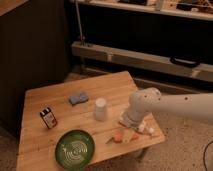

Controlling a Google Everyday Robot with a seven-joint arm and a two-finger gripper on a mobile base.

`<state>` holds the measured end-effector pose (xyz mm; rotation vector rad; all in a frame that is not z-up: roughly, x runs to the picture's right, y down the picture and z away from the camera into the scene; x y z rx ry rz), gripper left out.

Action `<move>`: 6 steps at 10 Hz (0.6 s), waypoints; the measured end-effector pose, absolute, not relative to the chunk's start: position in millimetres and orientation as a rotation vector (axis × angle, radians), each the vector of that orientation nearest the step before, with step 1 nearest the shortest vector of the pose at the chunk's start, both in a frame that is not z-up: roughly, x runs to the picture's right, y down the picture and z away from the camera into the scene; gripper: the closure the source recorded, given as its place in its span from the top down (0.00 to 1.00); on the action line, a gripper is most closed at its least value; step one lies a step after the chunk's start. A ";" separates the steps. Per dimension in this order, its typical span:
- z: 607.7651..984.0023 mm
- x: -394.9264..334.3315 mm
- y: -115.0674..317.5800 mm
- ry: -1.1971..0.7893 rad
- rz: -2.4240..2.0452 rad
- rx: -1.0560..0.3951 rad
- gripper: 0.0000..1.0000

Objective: Place the ceramic cup over the eraser

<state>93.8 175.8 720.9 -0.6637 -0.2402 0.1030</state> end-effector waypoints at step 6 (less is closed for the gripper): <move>654.0 68.6 30.7 -0.307 0.007 -0.529 0.80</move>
